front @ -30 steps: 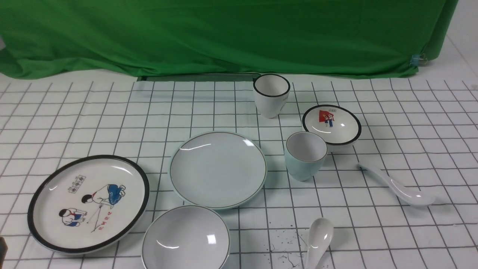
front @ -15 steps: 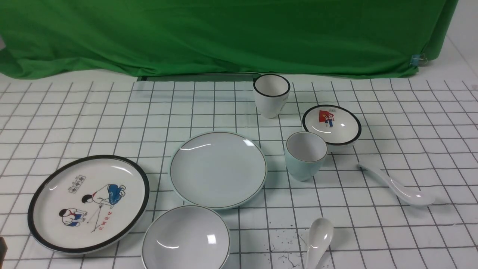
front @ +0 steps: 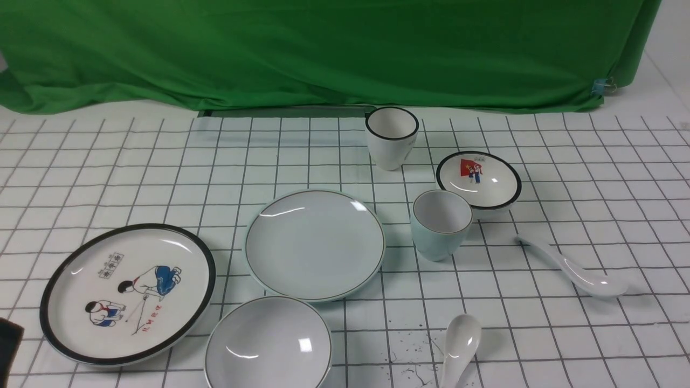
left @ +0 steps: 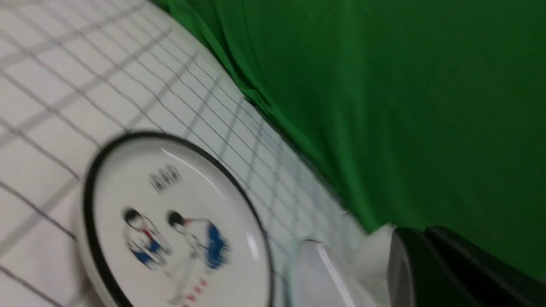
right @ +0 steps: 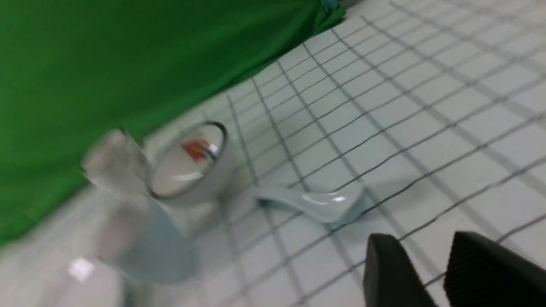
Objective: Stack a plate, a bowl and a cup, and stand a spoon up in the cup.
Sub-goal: Use the left arm to grab a blue rice bowl
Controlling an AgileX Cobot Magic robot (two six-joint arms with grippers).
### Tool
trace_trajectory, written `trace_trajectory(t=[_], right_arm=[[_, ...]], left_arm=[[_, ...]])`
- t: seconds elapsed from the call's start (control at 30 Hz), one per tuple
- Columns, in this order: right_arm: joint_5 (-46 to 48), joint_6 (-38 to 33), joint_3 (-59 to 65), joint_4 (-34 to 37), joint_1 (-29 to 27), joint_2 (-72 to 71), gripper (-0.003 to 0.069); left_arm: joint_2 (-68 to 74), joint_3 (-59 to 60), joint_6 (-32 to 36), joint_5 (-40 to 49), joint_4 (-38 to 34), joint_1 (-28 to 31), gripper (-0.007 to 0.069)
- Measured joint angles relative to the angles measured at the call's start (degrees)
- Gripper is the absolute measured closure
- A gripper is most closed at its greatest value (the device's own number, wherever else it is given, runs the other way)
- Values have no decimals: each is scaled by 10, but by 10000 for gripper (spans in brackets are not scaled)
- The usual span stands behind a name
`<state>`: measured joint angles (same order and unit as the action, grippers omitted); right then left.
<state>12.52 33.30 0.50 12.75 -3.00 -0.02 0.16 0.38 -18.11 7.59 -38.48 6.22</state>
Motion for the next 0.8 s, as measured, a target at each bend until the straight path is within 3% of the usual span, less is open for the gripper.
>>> trace_trajectory(t=[0.1, 0.3, 0.43, 0.57, 0.7, 0.77, 0.8], right_arm=[[0, 154, 0, 31, 0, 0, 416], [0, 156, 0, 2, 0, 0, 416], [-2, 97, 0, -4, 0, 0, 416], [0, -10, -13, -5, 8, 0, 466], [2, -149, -90, -6, 32, 50, 617], [10, -201, -127, -7, 41, 88, 639], [28, -261, -175, -7, 52, 140, 645]], left_arm=[[0, 0, -32, -4, -33, 0, 652], [0, 0, -59, -7, -25, 0, 652], [0, -3, -59, -4, -19, 0, 652], [0, -87, 12, 67, 36, 0, 652], [76, -208, 48, 182, 160, 0, 652], [125, -252, 62, 228, 208, 0, 652], [187, -302, 99, 284, 249, 0, 652]])
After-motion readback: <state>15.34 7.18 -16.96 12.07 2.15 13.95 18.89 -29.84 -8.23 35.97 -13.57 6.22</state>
